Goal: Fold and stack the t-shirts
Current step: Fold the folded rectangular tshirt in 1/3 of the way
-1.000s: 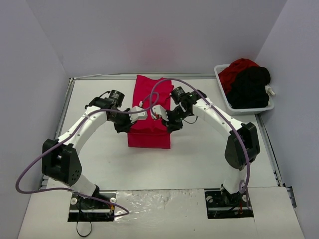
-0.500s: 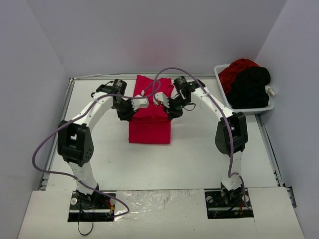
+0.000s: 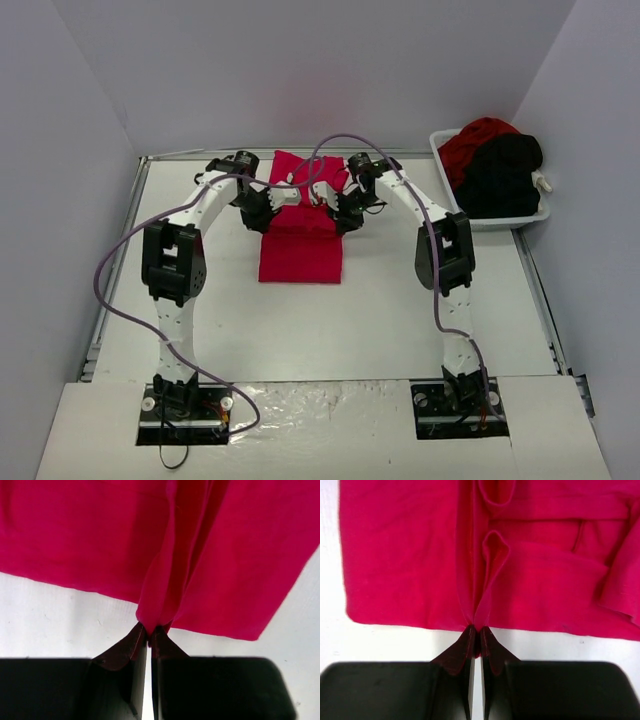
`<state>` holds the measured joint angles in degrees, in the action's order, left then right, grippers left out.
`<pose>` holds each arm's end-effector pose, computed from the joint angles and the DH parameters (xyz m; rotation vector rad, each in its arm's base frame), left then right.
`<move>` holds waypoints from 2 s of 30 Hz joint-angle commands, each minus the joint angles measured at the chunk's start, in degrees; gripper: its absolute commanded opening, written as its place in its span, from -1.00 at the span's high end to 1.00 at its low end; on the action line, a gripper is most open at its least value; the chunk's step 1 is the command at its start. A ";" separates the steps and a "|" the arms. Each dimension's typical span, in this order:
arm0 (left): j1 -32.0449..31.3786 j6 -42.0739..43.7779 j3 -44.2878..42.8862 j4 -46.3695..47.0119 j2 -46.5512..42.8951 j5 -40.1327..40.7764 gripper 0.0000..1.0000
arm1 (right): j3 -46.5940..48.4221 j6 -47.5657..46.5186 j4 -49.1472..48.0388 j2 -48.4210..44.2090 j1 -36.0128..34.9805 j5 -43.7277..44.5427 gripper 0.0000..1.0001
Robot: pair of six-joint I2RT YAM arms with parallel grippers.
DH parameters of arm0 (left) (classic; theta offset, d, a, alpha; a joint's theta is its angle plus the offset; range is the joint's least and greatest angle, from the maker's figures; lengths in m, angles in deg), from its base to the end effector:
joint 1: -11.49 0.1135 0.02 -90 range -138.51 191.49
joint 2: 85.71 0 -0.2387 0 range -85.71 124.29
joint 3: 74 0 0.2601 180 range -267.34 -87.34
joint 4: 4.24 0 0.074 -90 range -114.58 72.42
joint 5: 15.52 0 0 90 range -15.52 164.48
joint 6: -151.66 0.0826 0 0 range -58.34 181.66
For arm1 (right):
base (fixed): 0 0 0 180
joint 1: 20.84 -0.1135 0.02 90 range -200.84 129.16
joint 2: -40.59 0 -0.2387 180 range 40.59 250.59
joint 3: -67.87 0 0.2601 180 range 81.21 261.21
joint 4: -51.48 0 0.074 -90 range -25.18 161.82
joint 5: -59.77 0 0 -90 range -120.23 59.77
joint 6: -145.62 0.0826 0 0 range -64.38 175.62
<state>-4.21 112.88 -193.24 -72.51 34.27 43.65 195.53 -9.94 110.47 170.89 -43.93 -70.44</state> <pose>0.4230 -0.1629 0.1816 1.5354 2.0837 -0.5327 0.4384 0.2449 0.1630 -1.8168 1.5456 0.5930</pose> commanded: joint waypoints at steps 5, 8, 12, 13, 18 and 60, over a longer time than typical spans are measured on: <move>0.15 5.81 -8.16 -3.95 3.94 -3.53 0.95 | 4.85 1.22 3.39 6.01 1.21 1.45 1.00; 0.24 6.43 -9.14 -3.77 5.26 -3.54 0.88 | 5.82 1.57 3.22 6.98 1.21 1.62 0.91; 0.50 6.00 -11.51 -3.34 6.23 -4.24 0.59 | 7.49 2.01 2.70 6.99 1.21 1.62 0.52; 0.50 5.39 -11.69 -2.90 6.14 -4.15 0.56 | 7.84 2.36 2.43 6.90 1.21 1.62 0.49; 0.41 5.03 -13.18 -1.05 4.48 -2.05 0.40 | 4.43 9.03 -9.30 2.00 1.12 3.81 0.36; -18.13 -7.19 62.40 38.05 -53.11 32.15 -0.88 | -46.48 30.06 -10.95 -32.75 12.72 7.86 0.60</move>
<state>-20.89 103.37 -131.70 -40.30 -19.72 72.00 147.95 20.29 94.78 135.90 -32.00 -59.21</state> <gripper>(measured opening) 0.941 0.194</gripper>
